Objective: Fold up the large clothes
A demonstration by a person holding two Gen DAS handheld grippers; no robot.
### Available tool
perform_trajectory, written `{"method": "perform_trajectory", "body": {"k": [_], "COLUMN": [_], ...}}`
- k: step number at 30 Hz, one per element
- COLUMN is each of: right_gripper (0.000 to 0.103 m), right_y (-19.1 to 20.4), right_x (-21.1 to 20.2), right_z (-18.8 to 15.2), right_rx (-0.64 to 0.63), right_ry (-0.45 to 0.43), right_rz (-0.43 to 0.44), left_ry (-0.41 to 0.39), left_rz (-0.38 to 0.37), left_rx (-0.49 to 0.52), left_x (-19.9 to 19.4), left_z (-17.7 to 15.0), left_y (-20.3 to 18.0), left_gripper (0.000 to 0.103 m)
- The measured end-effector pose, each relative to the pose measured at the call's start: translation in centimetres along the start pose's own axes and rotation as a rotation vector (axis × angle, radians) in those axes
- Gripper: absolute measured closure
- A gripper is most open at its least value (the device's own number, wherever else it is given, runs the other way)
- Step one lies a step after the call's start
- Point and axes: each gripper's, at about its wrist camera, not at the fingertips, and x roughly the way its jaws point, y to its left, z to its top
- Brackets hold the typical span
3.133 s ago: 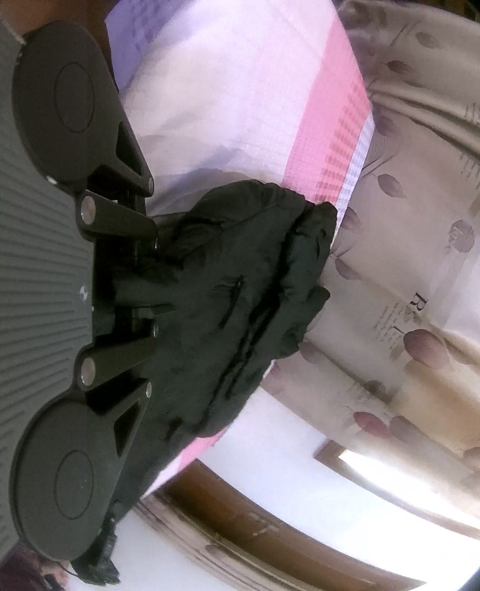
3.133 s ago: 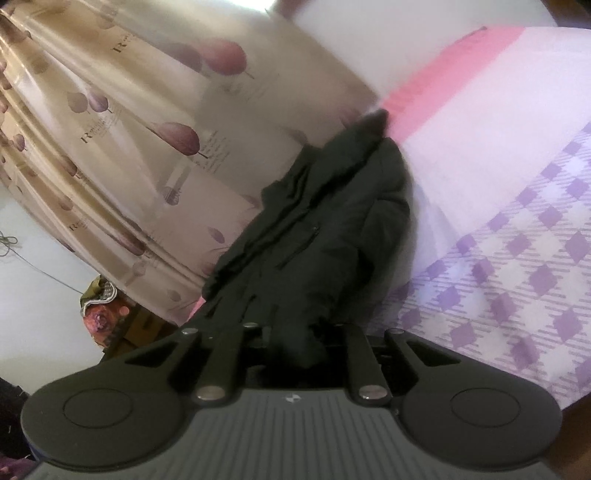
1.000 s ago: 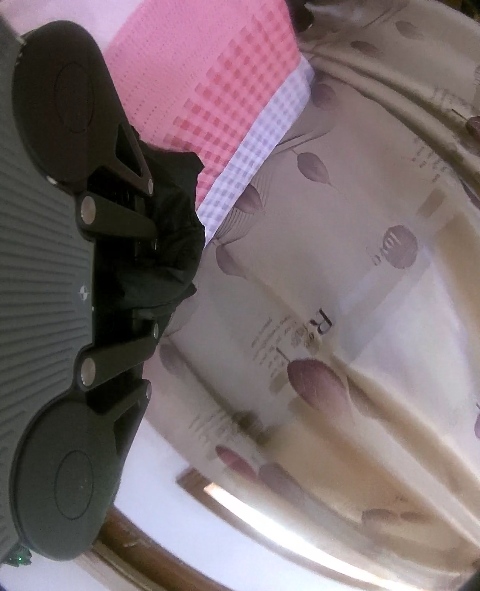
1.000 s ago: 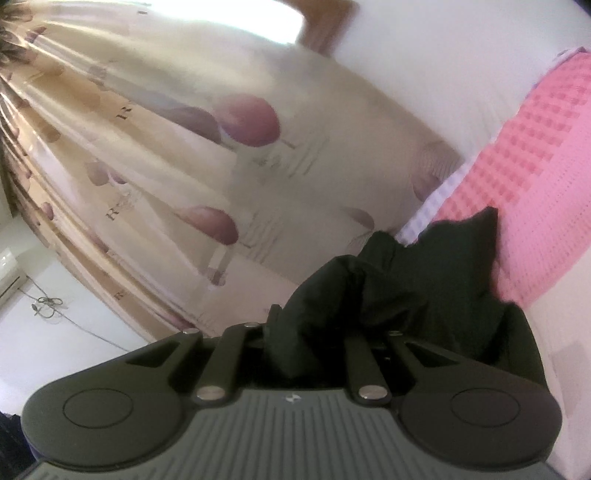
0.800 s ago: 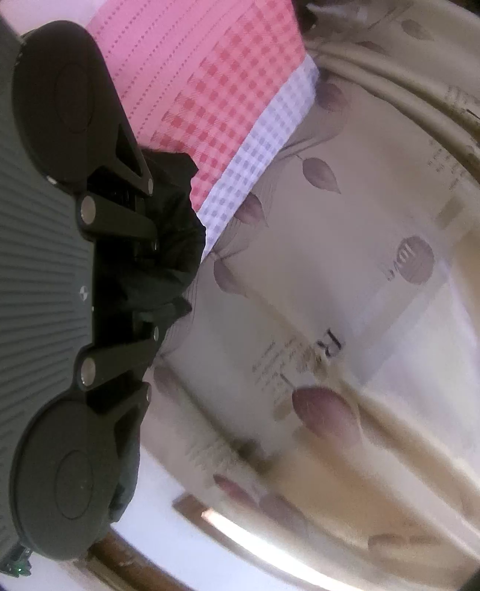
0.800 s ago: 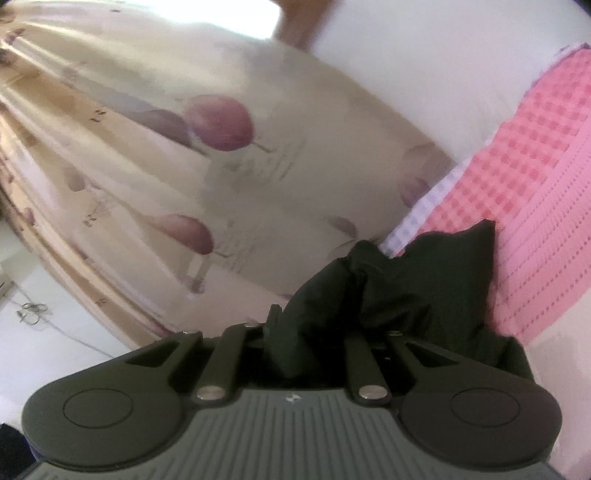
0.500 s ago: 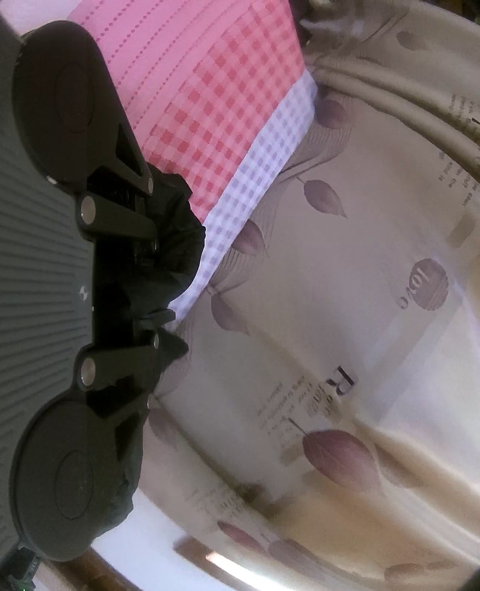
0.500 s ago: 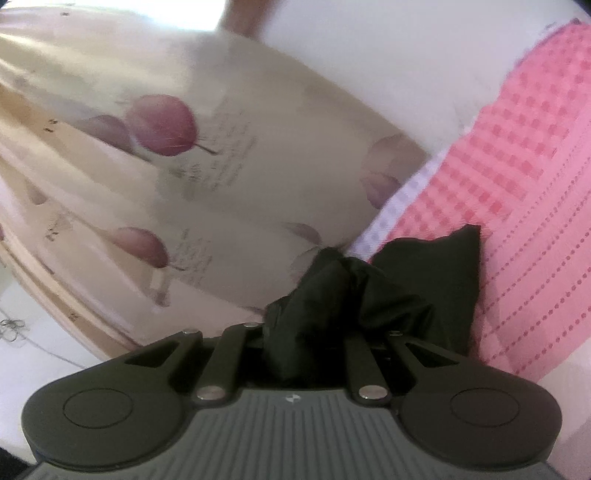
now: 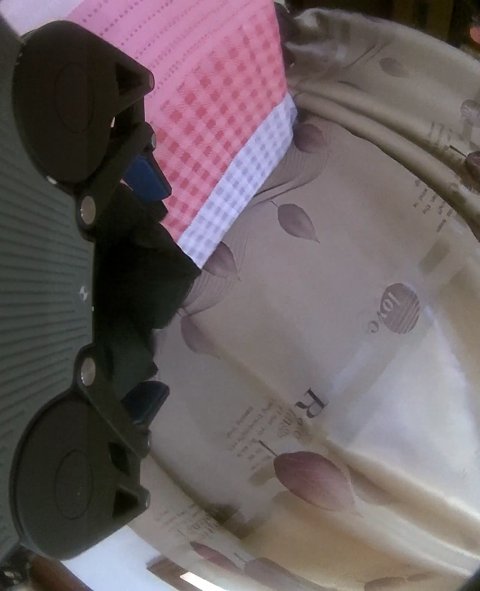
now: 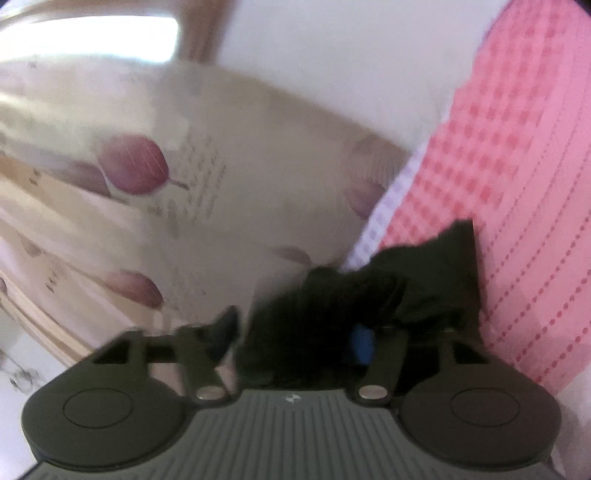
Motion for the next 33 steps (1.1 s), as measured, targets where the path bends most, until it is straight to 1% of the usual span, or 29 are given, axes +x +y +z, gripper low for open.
{"method": "perform_trajectory", "body": {"k": [2,3,4,5,6,7,8,9,11,12,13,15,16,17,18,20,21,22,23,24,25,27,29,31,33], "right_gripper": [0.027,0.027,0.027,0.028,0.028,0.035,0.045,0.050,0.062,0.064,0.067,0.067,0.067,0.067,0.067,0.067,0.067,0.070,0.071,0.071,0.073,0.075,0.077,0.077,0.077], "right_y": [0.8,1.5,2.4,3.3,4.4,5.3,6.2,6.9,8.2,8.7,9.1,9.5,9.5,9.3,9.0,8.0,7.4,6.5,5.7,5.0,4.2,3.3,2.4,1.8,1.4], "right_x": [-1.4,-1.9,-2.3,-2.4,-2.0,-1.4,-0.4,0.6,2.7,3.8,4.9,6.9,7.6,8.2,8.7,9.3,9.5,9.7,9.7,9.5,9.3,9.0,9.1,9.0,9.1], "right_z": [0.1,0.1,-0.1,-0.3,-0.7,-1.3,-2.0,-2.6,-3.6,-4.1,-4.5,-4.8,-4.7,-4.5,-4.2,-3.6,-3.2,-2.8,-2.5,-2.3,-2.1,-2.0,-2.3,-2.7,-2.8], "right_rx": [-0.033,-0.064,-0.118,-0.187,-0.271,-0.359,-0.428,-0.479,-0.567,-0.618,-0.668,-0.750,-0.772,-0.789,-0.799,-0.802,-0.787,-0.769,-0.755,-0.737,-0.714,-0.690,-0.694,-0.703,-0.696], "right_ry": [-0.052,-0.064,-0.059,-0.037,-0.002,0.038,0.075,0.110,0.163,0.184,0.206,0.237,0.247,0.254,0.255,0.257,0.267,0.276,0.284,0.290,0.287,0.275,0.270,0.262,0.254], "right_rz": [0.004,0.008,0.006,-0.010,-0.052,-0.106,-0.136,-0.145,-0.175,-0.195,-0.213,-0.265,-0.287,-0.308,-0.331,-0.382,-0.403,-0.431,-0.458,-0.468,-0.467,-0.460,-0.465,-0.468,-0.464], "left_ry": [0.003,0.009,0.022,0.035,0.053,0.074,0.090,0.104,0.119,0.123,0.134,0.179,0.201,0.229,0.256,0.274,0.282,0.297,0.321,0.336,0.333,0.306,0.286,0.261,0.246], "left_rz": [-0.002,-0.006,-0.004,0.001,0.009,0.014,0.012,0.000,-0.037,-0.056,-0.071,-0.059,-0.039,-0.030,-0.018,0.028,0.059,0.082,0.106,0.118,0.125,0.150,0.146,0.144,0.152], "left_rx": [0.023,0.047,0.096,0.150,0.220,0.288,0.331,0.357,0.379,0.391,0.413,0.464,0.465,0.446,0.410,0.328,0.291,0.260,0.221,0.191,0.181,0.234,0.231,0.214,0.216], "left_x": [-0.5,-0.7,-0.9,-0.8,-0.7,-0.4,-0.1,0.3,1.0,1.3,1.9,3.6,4.7,5.7,6.7,8.5,9.3,10.0,10.7,11.2,11.5,11.6,11.6,11.7,11.8], "left_z": [-0.1,-0.2,-0.4,-0.7,-1.1,-1.7,-2.1,-2.5,-3.1,-3.3,-3.5,-3.9,-3.9,-3.8,-3.5,-2.8,-2.6,-2.4,-2.3,-2.3,-2.5,-3.2,-3.7,-4.1,-4.2], "left_y": [-0.3,-0.7,-1.5,-2.4,-3.5,-4.8,-5.7,-6.6,-8.0,-8.5,-9.2,-10.0,-9.9,-9.5,-8.8,-6.9,-5.7,-4.7,-3.5,-2.5,-1.9,-1.4,-0.8,-0.1,-0.3], "left_gripper": [0.003,0.007,0.018,0.027,0.049,0.070,0.074,0.075,0.075,0.075,0.075,0.075,0.075,0.075,0.075,0.075,0.075,0.075,0.075,0.078,0.086,0.092,0.092,0.092,0.092]}}
